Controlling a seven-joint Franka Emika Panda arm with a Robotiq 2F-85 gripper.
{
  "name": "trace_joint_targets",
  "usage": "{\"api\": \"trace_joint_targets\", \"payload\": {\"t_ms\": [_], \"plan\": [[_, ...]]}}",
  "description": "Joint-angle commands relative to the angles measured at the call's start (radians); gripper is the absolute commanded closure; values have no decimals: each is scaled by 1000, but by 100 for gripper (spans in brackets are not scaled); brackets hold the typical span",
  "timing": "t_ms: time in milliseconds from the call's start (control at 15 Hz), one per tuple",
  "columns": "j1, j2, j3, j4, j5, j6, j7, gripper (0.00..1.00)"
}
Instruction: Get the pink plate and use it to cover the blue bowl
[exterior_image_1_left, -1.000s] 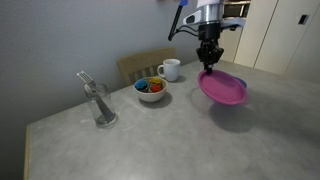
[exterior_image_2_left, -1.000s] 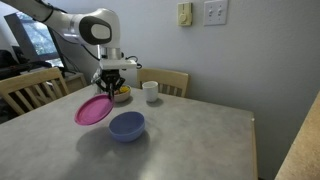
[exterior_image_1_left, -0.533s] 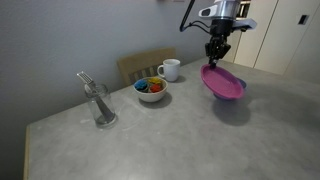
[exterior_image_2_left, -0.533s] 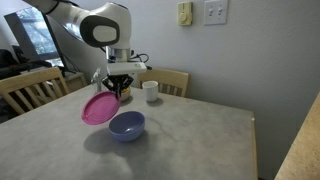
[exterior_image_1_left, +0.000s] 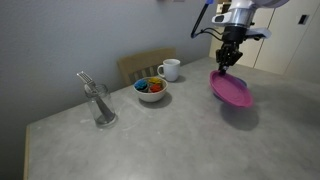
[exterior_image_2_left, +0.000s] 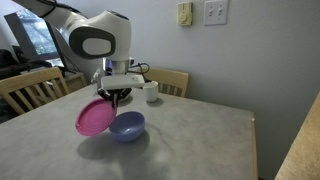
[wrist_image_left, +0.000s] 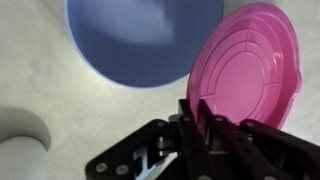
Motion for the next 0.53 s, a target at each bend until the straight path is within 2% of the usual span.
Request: {"api": "trace_joint_targets", "payload": {"t_ms": [0,467], "plan": [[-30,-70,-23,-101,55,62,-81,97],[-67,-90,-55,-68,157,-7,-139,97]]}}
